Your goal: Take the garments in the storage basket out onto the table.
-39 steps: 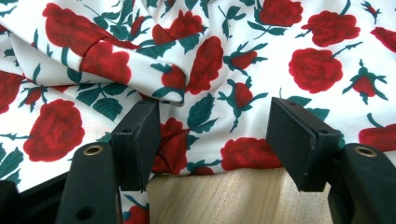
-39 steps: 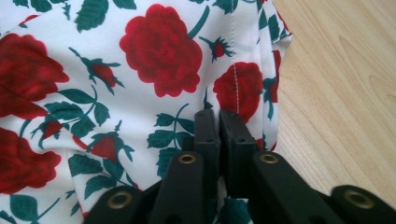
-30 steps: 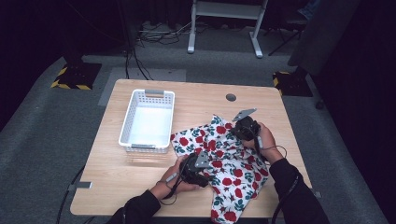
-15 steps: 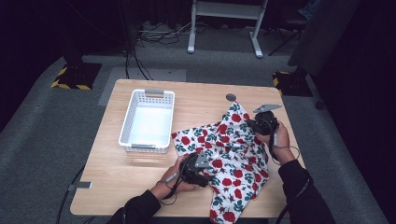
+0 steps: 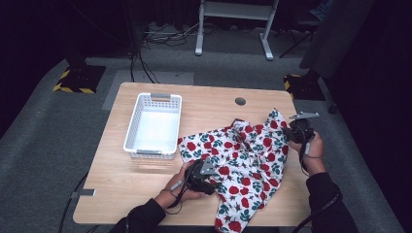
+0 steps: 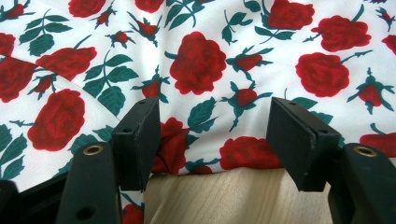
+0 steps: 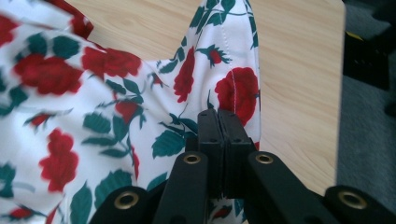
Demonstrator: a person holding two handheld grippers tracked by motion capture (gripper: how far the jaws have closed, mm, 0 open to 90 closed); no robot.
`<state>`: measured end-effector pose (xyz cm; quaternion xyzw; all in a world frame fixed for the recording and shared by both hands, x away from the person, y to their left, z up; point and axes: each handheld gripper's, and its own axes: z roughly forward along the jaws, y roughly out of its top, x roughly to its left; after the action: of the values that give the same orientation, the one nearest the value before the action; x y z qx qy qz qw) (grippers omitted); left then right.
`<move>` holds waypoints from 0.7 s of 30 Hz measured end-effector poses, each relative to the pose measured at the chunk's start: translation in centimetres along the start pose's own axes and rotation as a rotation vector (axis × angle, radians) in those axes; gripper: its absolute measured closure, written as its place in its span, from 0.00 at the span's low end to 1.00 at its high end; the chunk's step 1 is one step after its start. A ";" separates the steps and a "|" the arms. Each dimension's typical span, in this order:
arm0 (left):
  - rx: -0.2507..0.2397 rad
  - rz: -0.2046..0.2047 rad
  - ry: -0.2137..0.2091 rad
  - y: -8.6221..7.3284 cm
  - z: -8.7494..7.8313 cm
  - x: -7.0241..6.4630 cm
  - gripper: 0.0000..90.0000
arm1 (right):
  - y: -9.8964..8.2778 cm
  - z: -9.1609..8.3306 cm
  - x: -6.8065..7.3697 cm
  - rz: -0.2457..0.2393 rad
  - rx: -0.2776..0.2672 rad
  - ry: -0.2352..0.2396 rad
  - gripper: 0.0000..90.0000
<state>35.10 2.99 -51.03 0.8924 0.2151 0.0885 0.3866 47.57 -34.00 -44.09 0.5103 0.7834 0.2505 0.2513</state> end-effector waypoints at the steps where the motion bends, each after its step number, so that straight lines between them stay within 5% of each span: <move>1: 0.000 0.000 0.001 0.0 0.0 0.0 0.39 | -0.3 0.1 -0.4 0.012 0.007 -0.006 0.99; 11: -0.001 -0.017 0.019 -0.8 -0.9 0.4 0.39 | -3.5 1.0 -2.6 0.067 0.080 -0.103 0.95; 18: 0.016 -0.033 0.047 -0.8 -1.1 0.5 0.39 | -5.4 0.1 -2.7 0.097 0.051 -0.085 0.75; 21: 0.031 -0.029 0.074 -0.6 -1.2 0.2 0.36 | -5.9 -1.3 -1.8 0.082 -0.017 -0.049 0.67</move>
<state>34.72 4.26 -50.65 0.8913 0.2434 0.1128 0.3656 43.41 -37.91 -46.73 0.5457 0.7532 0.2549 0.2642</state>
